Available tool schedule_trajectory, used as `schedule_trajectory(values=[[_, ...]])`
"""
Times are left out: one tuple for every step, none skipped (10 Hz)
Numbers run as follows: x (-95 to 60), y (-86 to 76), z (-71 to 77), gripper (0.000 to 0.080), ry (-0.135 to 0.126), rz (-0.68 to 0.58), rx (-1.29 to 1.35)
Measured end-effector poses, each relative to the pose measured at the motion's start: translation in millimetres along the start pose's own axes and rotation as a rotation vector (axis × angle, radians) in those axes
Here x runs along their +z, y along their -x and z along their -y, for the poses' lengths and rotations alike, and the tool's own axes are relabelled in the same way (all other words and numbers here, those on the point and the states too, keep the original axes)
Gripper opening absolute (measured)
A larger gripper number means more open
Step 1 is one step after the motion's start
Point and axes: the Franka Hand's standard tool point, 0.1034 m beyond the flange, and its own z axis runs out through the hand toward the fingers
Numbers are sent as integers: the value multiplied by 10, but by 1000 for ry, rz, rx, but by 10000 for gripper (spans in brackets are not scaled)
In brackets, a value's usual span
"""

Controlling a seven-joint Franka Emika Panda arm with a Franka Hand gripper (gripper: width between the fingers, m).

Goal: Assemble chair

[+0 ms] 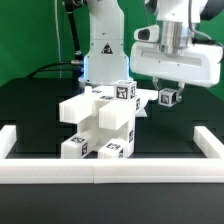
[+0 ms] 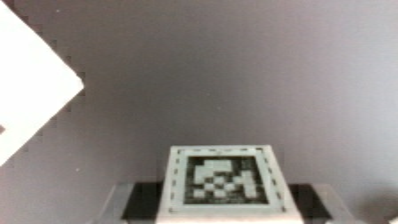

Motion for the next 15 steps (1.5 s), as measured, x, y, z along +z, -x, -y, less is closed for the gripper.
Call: schedule_trajectory(values=[[-108, -17, -10, 281, -19, 13, -3], [-206, -69, -31, 281, -42, 15, -15], [-256, -136, -77, 282, -54, 13, -26], [-245, -231, -124, 282, -49, 5, -65], [-248, -275, -130, 282, -48, 2, -69], [-243, -251, -123, 282, -47, 3, -73], [-239, -251, -125, 282, -46, 3, -75], [-236, -251, -127, 282, -45, 3, -75], [-234, -251, -129, 282, -44, 3, -75], [-252, -280, -143, 282, -48, 2, -116], [-308, -410, -201, 282, -60, -6, -180], [-308, -548, -277, 282, -57, -17, -222], [-340, -665, -322, 282, -57, -17, -265], [-444, -821, -336, 282, -75, -23, -299], [-482, -950, -364, 282, -79, -38, -317]])
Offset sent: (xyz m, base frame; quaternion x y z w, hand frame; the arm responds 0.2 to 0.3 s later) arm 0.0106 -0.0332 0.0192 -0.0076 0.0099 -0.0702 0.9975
